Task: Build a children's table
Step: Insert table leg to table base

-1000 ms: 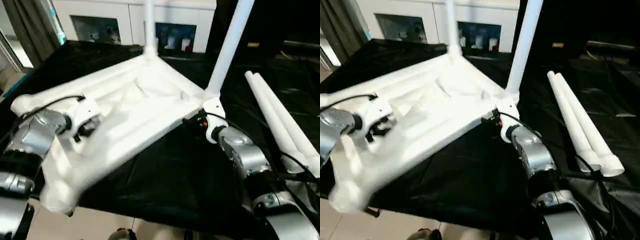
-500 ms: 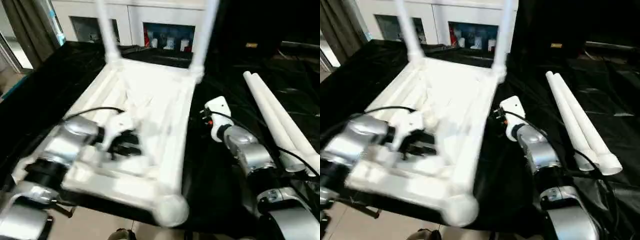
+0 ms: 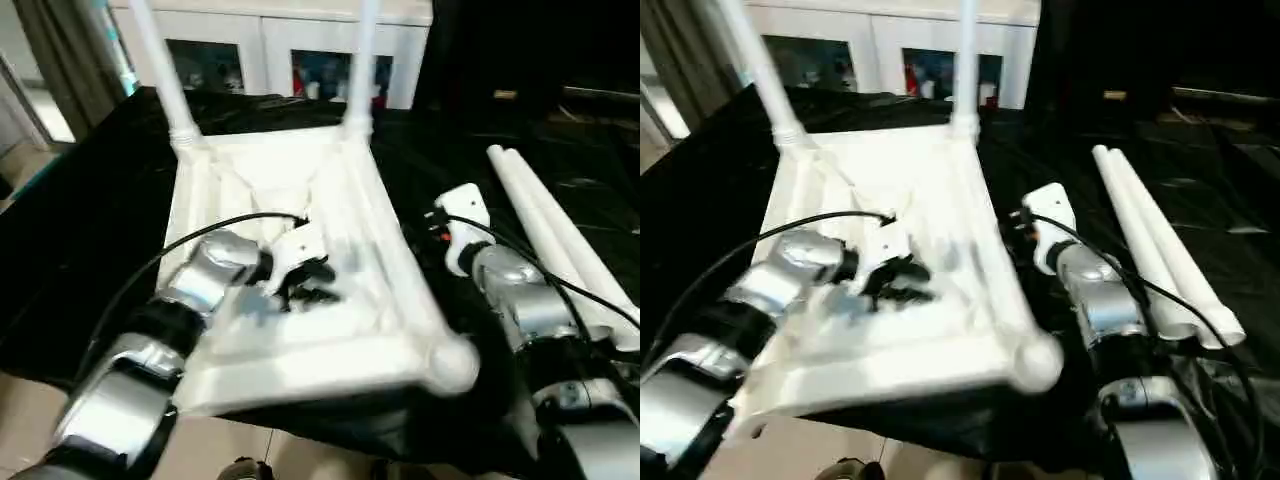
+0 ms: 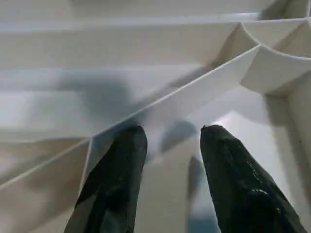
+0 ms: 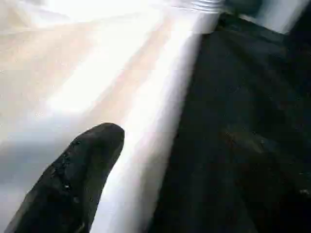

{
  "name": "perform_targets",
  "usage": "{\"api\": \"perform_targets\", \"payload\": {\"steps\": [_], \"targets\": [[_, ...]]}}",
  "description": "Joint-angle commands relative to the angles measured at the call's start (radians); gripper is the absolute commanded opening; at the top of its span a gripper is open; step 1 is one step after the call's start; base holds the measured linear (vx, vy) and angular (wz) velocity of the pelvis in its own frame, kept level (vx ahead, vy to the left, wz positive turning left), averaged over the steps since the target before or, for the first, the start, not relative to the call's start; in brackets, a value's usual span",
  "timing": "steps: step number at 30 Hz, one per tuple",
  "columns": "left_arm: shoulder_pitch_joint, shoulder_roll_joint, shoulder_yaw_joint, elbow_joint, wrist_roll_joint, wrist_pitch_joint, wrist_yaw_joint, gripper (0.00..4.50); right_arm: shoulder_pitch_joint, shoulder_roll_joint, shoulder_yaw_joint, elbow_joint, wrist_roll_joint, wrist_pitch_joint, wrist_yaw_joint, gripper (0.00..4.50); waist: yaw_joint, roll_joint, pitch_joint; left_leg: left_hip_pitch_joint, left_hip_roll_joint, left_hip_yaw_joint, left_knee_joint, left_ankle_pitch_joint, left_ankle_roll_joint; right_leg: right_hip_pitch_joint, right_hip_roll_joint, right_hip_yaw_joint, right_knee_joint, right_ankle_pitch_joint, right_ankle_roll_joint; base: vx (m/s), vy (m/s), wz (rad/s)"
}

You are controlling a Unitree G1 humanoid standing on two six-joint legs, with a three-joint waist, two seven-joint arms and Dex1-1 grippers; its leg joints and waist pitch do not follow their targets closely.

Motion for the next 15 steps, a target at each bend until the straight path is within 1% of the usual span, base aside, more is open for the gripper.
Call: {"api": "perform_targets", "payload": {"steps": [1, 2, 3, 4, 5, 6, 7, 8, 9, 10, 11, 12, 13, 14, 15], "targets": [[-0.023, 0.01, 0.015, 0.008, 0.011, -0.024, 0.044, 2.13, 0.004, -0.016, -0.001, -0.04, 0.004, 0.023, 0.008, 3.86, 0.006, -0.006, -0.102, 0.022, 0.014, -0.009, -0.06, -0.233, 0.042, 0.07, -0.031, 0.023, -0.075, -0.221, -0.233, 0.0, 0.0, 0.0], [-0.034, 0.016, 0.006, 0.037, 0.035, -0.053, 0.078, 2.13, 0.024, -0.036, -0.012, -0.097, 0.008, 0.045, 0.01, 3.86, 0.006, -0.004, -0.099, 0.018, 0.013, -0.011, -0.062, -0.231, 0.044, 0.071, -0.028, 0.022, -0.076, -0.225, -0.231, 0.0, 0.0, 0.0], [-0.043, 0.022, 0.003, 0.063, 0.049, -0.071, 0.102, 2.13, 0.036, -0.051, -0.024, -0.138, 0.016, 0.069, 0.012, 3.86, 0.007, -0.006, -0.099, 0.02, 0.011, -0.01, -0.062, -0.23, 0.044, 0.071, -0.024, 0.022, -0.077, -0.225, -0.216, 0.0, 0.0, 0.0], [-0.043, 0.022, 0.003, 0.063, 0.049, -0.071, 0.102, 2.13, 0.036, -0.051, -0.024, -0.138, 0.016, 0.069, 0.012, 3.86, 0.007, -0.006, -0.099, 0.02, 0.011, -0.01, -0.062, -0.23, 0.044, 0.071, -0.024, 0.022, -0.077, -0.225, -0.216, 0.0, 0.0, 0.0], [-0.052, 0.026, 0.003, 0.093, 0.062, -0.098, 0.12, 2.13, 0.043, -0.061, -0.033, -0.165, 0.021, 0.088, 0.01, 3.86, 0.007, -0.005, -0.101, 0.017, 0.01, -0.012, -0.062, -0.222, 0.043, 0.075, -0.026, 0.021, -0.073, -0.22, -0.212, 0.0, 0.0, 0.0], [-0.06, 0.039, 0.007, 0.122, 0.075, -0.143, 0.139, 2.13, 0.05, -0.082, -0.056, -0.212, 0.024, 0.129, -0.005, 3.86, 0.007, -0.003, -0.101, 0.017, 0.008, -0.012, -0.061, -0.218, 0.044, 0.073, -0.024, 0.021, -0.076, -0.215, -0.208, 0.0, 0.0, 0.0], [-0.061, 0.043, 0.009, 0.127, 0.075, -0.156, 0.14, 2.13, 0.051, -0.088, -0.064, -0.227, 0.022, 0.144, -0.012, 3.86, 0.005, -0.006, -0.104, 0.015, 0.007, -0.012, -0.06, -0.206, 0.046, 0.077, -0.024, 0.021, -0.071, -0.194, -0.211, 0.0, 0.0, 0.0], [-0.053, 0.048, 0.027, 0.102, 0.051, -0.15, 0.118, 2.13, 0.043, -0.098, -0.082, -0.248, 0.003, 0.196, -0.049, 3.86, 0.006, -0.005, -0.104, 0.016, 0.008, -0.013, -0.061, -0.202, 0.046, 0.075, -0.025, 0.021, -0.071, -0.187, -0.215, 0.0, 0.0, 0.0], [-0.052, 0.049, 0.029, 0.097, 0.047, -0.148, 0.114, 2.13, 0.041, -0.1, -0.083, -0.25, -0.001, 0.204, -0.054, 3.86, 0.005, -0.002, -0.104, 0.017, 0.009, -0.012, -0.06, -0.19, 0.045, 0.074, -0.024, 0.021, -0.069, -0.169, -0.229, 0.0, 0.0, 0.0], [-0.028, 0.062, 0.062, 0.023, -0.005, -0.123, 0.062, 2.13, 0.016, -0.127, -0.1, -0.276, -0.051, 0.31, -0.116, 3.86, 0.005, 0.001, -0.1, 0.017, 0.011, -0.015, -0.062, -0.182, 0.039, 0.075, -0.024, 0.021, -0.064, -0.152, -0.249, 0.0, 0.0, 0.0], [-0.028, 0.062, 0.062, 0.023, -0.005, -0.123, 0.062, 2.13, 0.016, -0.127, -0.1, -0.276, -0.051, 0.31, -0.116, 3.86, 0.006, 0.001, -0.103, 0.018, 0.011, -0.013, -0.062, -0.179, 0.039, 0.074, -0.025, 0.02, -0.065, -0.148, -0.257, 0.0, 0.0, 0.0], [-0.004, 0.076, 0.075, -0.044, -0.035, -0.092, 0.026, 2.13, -0.008, -0.152, -0.112, -0.268, -0.048, 0.365, -0.112, 3.86, 0.006, -0.001, -0.101, 0.022, 0.012, -0.01, -0.06, -0.2, 0.036, 0.07, -0.025, 0.022, -0.066, -0.152, -0.264, 0.0, 0.0, 0.0], [0.022, 0.093, 0.083, -0.114, -0.063, -0.055, -0.009, 2.19, -0.033, -0.17, -0.141, -0.243, -0.018, 0.399, -0.108, 4.03, 0.007, -0.001, -0.1, 0.021, 0.013, -0.01, -0.061, -0.2, 0.039, 0.072, -0.026, 0.022, -0.065, -0.149, -0.271, 0.0, 0.0, 0.0], [0.022, 0.093, 0.083, -0.114, -0.063, -0.055, -0.009, 2.2, -0.033, -0.17, -0.141, -0.243, -0.018, 0.399, -0.108, 4.13, 0.006, -0.001, -0.099, 0.019, 0.014, -0.011, -0.061, -0.203, 0.039, 0.075, -0.029, 0.023, -0.062, -0.151, -0.274, 0.0, 0.0, 0.0], [0.066, 0.119, 0.094, -0.238, -0.116, 0.018, -0.064, 2.2, -0.08, -0.201, -0.191, -0.168, 0.019, 0.431, -0.119, 4.19, 0.007, 0.001, -0.098, 0.026, 0.016, -0.008, -0.059, -0.217, 0.039, 0.07, -0.029, 0.024, -0.065, -0.17, -0.272, 0.0, 0.0, 0.0]]}}
